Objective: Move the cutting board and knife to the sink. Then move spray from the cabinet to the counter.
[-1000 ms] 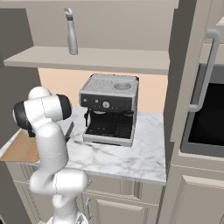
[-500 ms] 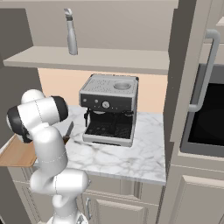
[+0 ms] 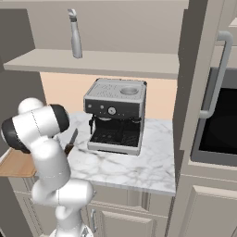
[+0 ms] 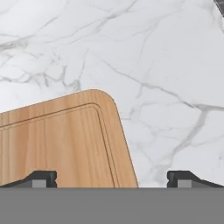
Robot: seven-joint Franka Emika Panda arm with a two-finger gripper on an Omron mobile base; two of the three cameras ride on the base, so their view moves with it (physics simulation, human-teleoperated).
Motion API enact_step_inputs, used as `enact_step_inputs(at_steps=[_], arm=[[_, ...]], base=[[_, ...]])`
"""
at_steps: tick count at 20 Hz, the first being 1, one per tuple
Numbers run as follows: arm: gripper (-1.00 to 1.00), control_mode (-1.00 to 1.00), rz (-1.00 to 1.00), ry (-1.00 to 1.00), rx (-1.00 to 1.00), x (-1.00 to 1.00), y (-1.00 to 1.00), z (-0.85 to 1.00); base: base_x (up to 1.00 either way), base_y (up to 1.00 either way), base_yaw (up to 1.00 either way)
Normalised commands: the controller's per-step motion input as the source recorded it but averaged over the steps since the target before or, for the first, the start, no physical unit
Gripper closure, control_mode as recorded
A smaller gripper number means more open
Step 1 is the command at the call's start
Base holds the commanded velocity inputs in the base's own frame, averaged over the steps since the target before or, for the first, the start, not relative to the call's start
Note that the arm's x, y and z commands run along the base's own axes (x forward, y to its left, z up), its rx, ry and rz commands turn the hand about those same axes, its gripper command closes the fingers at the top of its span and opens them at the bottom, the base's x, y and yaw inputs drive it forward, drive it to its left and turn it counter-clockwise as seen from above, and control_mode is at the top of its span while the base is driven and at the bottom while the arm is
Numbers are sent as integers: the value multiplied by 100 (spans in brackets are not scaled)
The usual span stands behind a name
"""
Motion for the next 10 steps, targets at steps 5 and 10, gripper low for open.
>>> enact_step_inputs(at_steps=[5, 10], arm=[[-100, -100, 0, 0, 3, -4, -16, 32], [-100, -100, 7, 0, 7, -15, -2, 47]], base=[[0, 0, 0], [0, 0, 0]])
